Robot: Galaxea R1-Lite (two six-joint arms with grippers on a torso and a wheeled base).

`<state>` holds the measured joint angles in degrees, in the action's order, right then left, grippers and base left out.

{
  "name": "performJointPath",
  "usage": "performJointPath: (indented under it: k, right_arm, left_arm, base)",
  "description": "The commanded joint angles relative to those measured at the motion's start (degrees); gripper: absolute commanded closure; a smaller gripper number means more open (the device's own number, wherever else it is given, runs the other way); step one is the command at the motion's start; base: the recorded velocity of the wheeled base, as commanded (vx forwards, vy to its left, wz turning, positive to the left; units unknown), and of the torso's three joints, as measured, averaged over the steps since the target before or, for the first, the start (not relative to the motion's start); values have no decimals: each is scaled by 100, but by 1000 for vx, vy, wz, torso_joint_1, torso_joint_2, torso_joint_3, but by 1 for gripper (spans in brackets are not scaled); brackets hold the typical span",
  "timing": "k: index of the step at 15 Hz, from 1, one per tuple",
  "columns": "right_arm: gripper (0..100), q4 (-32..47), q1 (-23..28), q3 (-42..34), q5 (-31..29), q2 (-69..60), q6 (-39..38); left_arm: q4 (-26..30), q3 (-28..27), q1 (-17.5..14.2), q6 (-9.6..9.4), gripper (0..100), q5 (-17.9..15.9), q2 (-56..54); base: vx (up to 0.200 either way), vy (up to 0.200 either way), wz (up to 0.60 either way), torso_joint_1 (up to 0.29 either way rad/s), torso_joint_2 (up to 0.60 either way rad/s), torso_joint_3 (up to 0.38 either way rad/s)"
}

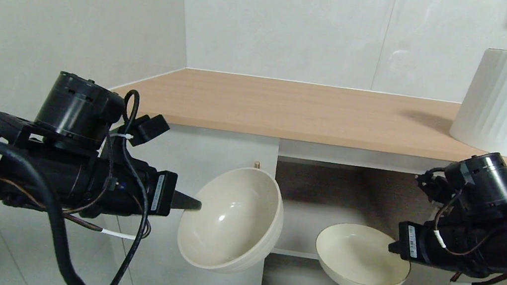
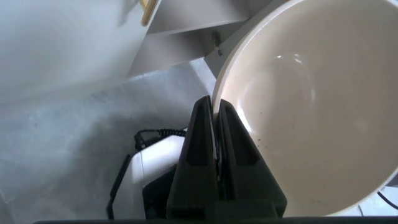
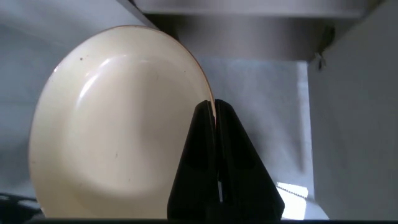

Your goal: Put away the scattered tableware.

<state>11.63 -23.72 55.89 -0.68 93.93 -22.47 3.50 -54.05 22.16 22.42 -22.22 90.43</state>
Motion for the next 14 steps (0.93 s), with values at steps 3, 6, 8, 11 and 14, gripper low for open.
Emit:
performJointPath:
  k: [3,6,8,11,14]
  right_arm:
    - [100,-820,-27,-281,-20,864,-3]
    - [100,-1831,-1,-290,-90,1971,-91]
    - [100,-2376,34,-254,-283,2622,-188]
    - [100,-3562,43,-158,-582,3580,-223]
    - [100,-3800,272,290,-1004,4134,-205]
  left_arm:
    - [2,18,113,8,100,25,186]
    - [2,0,130,8,100,218,291]
    - [2,0,148,8,100,218,335]
    - [2,-9,210,17,100,227,388]
    - [2,-9,245,17,100,289,405]
  base:
    - [0,0,0,0,0,0]
    - [0,0,0,0,0,0]
    - [0,0,0,0,0,0]
    - [0,0,0,0,0,0]
    - [0,0,0,0,0,0]
